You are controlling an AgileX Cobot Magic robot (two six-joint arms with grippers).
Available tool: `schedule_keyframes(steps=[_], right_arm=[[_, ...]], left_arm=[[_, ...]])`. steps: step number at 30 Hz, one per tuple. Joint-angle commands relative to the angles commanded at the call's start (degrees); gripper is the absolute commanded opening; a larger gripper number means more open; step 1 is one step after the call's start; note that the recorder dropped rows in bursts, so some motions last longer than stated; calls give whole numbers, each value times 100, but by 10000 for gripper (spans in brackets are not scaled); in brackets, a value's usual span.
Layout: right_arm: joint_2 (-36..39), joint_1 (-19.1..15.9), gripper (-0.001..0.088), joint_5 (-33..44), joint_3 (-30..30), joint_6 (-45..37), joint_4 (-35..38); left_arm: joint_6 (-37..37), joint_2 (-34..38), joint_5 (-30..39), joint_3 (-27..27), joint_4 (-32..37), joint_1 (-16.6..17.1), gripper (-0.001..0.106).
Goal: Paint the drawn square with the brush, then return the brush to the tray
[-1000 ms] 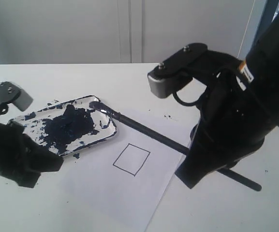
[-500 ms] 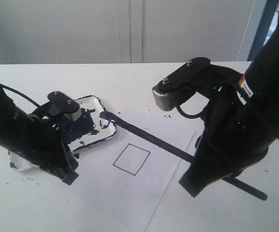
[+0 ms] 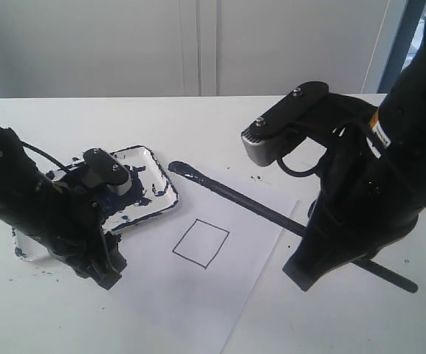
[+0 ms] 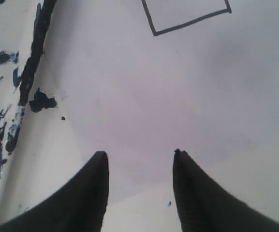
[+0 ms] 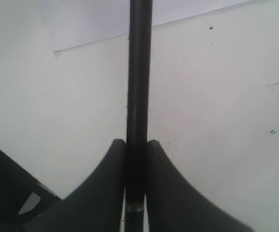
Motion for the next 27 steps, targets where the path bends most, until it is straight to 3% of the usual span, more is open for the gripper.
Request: schedule_keyframes(steps=[7, 27], right_arm=[[13, -75, 0, 0, 14, -255, 405], [81, -75, 0, 0, 23, -255, 405]], left_arm=[[267, 214, 24, 0, 11, -145, 481], [299, 214, -755, 0, 317, -135, 479]])
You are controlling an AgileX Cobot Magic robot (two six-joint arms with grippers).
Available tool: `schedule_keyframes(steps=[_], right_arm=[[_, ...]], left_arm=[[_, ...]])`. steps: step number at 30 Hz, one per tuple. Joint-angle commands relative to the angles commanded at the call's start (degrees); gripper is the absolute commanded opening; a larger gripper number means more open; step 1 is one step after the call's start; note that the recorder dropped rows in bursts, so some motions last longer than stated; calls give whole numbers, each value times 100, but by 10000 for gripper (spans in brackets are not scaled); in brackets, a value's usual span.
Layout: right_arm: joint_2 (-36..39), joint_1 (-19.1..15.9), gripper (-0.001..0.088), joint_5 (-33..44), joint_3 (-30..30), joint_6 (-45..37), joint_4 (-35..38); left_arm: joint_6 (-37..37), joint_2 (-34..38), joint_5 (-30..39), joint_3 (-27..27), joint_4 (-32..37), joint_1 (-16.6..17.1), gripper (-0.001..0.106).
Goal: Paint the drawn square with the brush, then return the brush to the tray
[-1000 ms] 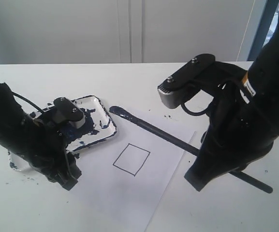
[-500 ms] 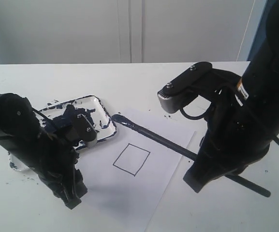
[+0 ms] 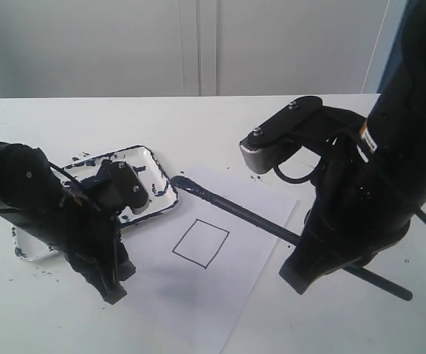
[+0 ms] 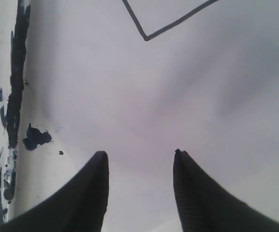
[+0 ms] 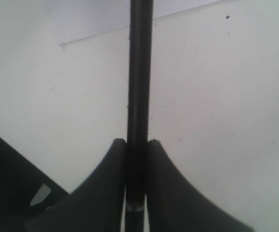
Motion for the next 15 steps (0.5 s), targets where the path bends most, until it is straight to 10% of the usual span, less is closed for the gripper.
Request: schedule_keyframes(steps=[15], right_arm=[[40, 0, 0, 0, 0, 0, 25]], left_arm=[[-65, 354, 105, 0, 0, 0, 479]])
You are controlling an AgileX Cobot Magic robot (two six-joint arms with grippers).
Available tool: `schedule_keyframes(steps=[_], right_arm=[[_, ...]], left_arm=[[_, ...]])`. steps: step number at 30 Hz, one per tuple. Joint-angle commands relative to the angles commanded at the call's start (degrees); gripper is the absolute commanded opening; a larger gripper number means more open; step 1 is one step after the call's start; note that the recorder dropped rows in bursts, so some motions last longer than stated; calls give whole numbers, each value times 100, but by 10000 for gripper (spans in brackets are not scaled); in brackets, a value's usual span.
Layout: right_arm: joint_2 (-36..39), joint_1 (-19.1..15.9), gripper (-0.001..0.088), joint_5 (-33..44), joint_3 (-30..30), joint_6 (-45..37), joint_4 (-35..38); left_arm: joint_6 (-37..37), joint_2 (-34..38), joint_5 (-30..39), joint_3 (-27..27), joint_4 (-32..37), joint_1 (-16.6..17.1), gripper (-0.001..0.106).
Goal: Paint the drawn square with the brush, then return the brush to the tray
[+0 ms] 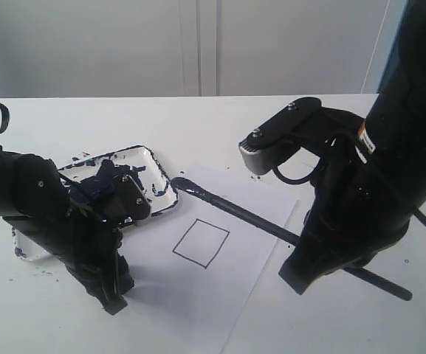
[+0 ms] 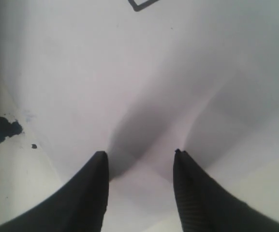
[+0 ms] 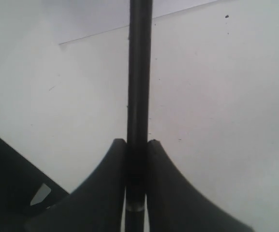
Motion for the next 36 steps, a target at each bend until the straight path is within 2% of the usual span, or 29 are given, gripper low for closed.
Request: schedule_keyframes(steps=[8, 15, 20, 32, 36], right_arm=[[0, 0, 0, 0, 17, 27, 258], [-44, 0, 0, 0, 411, 192, 337], [-220, 0, 0, 0, 519, 192, 611], [180, 0, 0, 0, 670, -164, 442], [392, 0, 0, 0, 670, -162, 133]], left_arm=[[0, 14, 63, 0, 0, 0, 479], [-236, 14, 193, 0, 393, 0, 479], [-236, 14, 205, 0, 404, 0, 479], [-211, 14, 306, 0, 782, 0, 479], [-184, 14, 318, 0, 885, 0, 479]])
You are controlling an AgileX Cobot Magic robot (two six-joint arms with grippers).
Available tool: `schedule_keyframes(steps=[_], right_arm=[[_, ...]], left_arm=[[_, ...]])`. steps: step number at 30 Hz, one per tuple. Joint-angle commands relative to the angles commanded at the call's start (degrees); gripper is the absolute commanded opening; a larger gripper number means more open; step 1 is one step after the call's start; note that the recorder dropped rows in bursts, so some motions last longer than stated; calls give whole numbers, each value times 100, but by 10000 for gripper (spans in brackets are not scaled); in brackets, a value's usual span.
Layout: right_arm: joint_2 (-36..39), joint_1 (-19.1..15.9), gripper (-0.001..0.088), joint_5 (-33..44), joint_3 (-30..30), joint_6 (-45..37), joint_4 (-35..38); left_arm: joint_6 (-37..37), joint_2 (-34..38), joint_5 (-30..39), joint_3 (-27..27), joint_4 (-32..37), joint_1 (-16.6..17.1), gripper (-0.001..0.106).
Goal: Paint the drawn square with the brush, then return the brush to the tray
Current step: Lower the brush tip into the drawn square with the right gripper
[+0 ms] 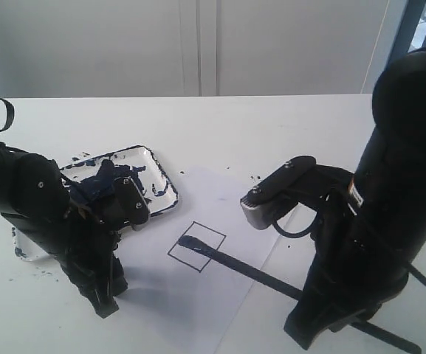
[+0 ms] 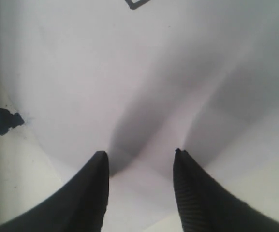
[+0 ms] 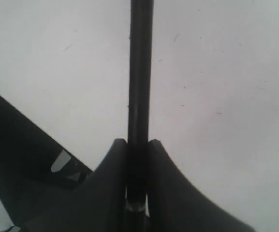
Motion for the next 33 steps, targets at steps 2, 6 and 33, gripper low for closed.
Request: schedule_keyframes(steps=[2, 6, 33], right_arm=[[79, 0, 0, 0, 0, -14, -7], [137, 0, 0, 0, 0, -87, 3], [836, 0, 0, -486, -427, -120, -679]], left_arm=[[102, 0, 11, 0, 0, 0, 479], [102, 0, 21, 0, 0, 0, 479], [82, 0, 35, 0, -16, 0, 479]])
